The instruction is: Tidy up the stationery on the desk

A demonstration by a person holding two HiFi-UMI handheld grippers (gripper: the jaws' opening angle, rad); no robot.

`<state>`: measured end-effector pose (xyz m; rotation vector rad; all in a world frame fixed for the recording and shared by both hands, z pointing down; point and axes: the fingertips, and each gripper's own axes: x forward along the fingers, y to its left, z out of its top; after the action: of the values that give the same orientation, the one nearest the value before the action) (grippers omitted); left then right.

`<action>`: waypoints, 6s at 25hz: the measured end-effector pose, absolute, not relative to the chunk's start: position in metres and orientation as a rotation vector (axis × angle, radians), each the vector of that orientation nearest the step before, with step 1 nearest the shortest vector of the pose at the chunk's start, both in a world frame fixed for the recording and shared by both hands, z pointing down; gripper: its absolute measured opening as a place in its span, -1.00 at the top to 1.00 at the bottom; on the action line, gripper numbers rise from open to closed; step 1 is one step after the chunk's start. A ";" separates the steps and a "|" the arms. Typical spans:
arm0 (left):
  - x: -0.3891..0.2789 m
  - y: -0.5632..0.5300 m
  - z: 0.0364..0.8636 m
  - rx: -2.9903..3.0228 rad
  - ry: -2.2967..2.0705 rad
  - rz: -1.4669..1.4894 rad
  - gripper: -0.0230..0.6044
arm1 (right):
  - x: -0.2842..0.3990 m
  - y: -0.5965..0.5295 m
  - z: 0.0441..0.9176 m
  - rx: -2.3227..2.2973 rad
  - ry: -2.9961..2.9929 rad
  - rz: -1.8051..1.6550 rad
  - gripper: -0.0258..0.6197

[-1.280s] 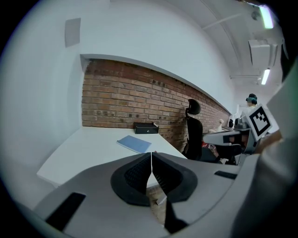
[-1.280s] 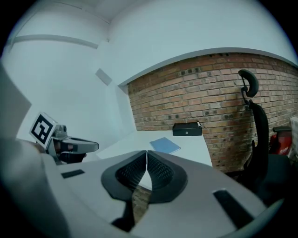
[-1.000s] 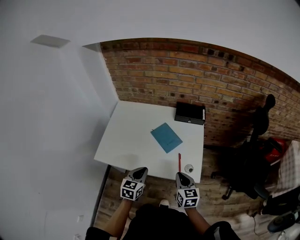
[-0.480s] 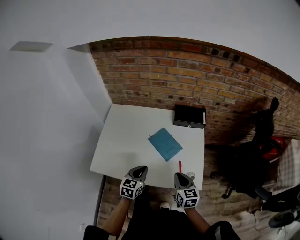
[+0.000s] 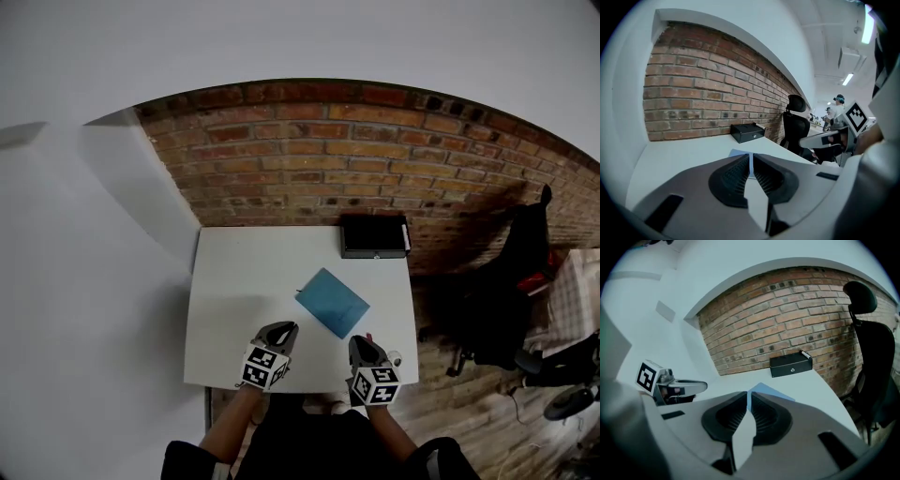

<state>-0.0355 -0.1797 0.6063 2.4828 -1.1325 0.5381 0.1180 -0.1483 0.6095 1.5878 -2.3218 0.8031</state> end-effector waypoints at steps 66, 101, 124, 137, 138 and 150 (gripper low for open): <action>0.004 -0.330 0.764 2.368 -0.776 0.909 0.64 | 0.155 -0.212 0.780 1.829 -1.644 1.450 0.64; -0.130 -0.255 0.750 2.201 -1.098 0.747 0.71 | 0.059 -0.211 0.772 1.530 -1.839 1.312 0.71; -0.225 -0.198 0.749 2.017 -1.348 0.622 0.71 | -0.032 -0.219 0.771 1.239 -1.967 1.147 0.72; -0.229 -0.233 0.745 2.222 -1.278 0.838 0.66 | -0.026 -0.204 0.748 1.501 -1.979 1.274 0.68; -0.224 -0.241 0.746 2.256 -1.252 0.861 0.63 | -0.027 -0.199 0.747 1.524 -1.963 1.317 0.68; -0.170 -0.284 0.774 2.415 -0.893 1.048 0.23 | -0.071 -0.140 0.768 1.388 -1.913 1.603 0.46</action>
<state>-0.1702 -0.2845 0.7736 2.4154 -0.8926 1.0481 -0.0713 -0.1399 0.7677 1.3882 -1.9127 1.6034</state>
